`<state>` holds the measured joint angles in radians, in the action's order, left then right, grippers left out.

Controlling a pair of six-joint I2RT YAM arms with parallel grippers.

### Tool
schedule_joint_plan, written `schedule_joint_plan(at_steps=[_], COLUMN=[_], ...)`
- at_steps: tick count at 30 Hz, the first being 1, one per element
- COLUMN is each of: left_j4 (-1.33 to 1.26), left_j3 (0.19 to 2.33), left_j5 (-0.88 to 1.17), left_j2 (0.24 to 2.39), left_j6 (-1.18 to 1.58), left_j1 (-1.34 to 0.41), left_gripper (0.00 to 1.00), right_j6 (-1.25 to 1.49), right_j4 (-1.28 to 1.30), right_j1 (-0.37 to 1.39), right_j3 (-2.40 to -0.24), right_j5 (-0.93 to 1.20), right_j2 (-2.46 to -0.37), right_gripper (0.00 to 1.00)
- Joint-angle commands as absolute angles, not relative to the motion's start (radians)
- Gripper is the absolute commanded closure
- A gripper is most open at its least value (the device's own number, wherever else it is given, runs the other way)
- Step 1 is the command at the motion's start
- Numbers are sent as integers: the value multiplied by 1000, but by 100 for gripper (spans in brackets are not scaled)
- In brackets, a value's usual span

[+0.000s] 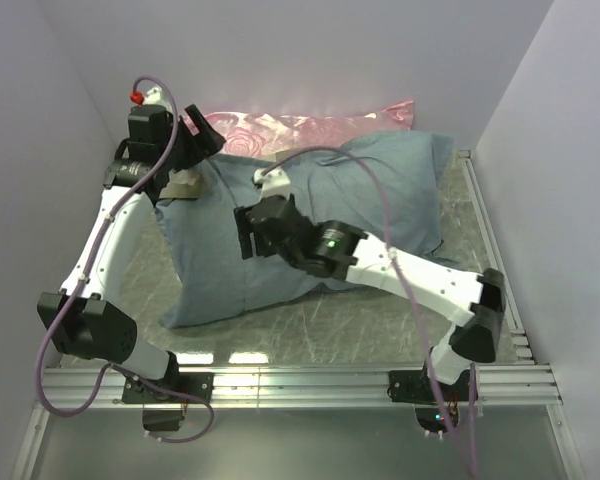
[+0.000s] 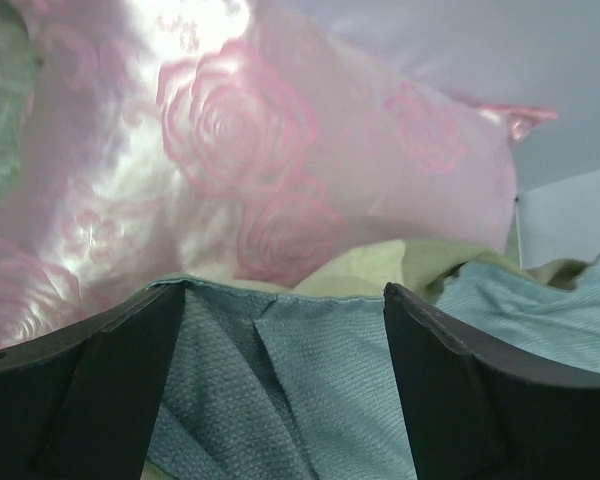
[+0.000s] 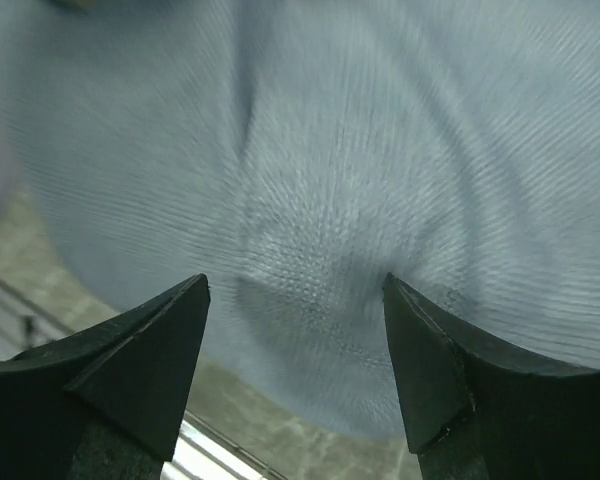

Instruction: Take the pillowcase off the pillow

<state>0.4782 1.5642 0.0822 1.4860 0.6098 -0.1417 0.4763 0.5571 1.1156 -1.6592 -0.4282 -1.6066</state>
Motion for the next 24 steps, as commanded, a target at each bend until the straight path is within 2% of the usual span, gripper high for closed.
schedule_joint_plan(at_steps=[1,8,12,15,19,24], left_j4=[487,558,589,635,562,512], left_j3=[1692,1695,1678,1666,1458,1185], left_j5=[46,3,-118,-121,7,83], left_j2=[1474,1372,1298,1255,1126,988], left_j6=[557,542,520,531,586,627], left_j1=[-123,-120,-120,-120,-123,-141], left_gripper=[13,12,11,10,15,16], right_j6=[532,528,528,532,525,529], right_j4=[528,537,540,523,511,523], right_j1=[1143,1126,1071,1031,999,996], right_j3=[-1603,-1666,-1716,-1726,-1739,-1758], right_j5=[-531,-549,-505,-440,-400,-377], right_j2=[-1664,-1752,-1782,-1773,-1753,-1744], right_gripper=[23,25,33,39,43,49])
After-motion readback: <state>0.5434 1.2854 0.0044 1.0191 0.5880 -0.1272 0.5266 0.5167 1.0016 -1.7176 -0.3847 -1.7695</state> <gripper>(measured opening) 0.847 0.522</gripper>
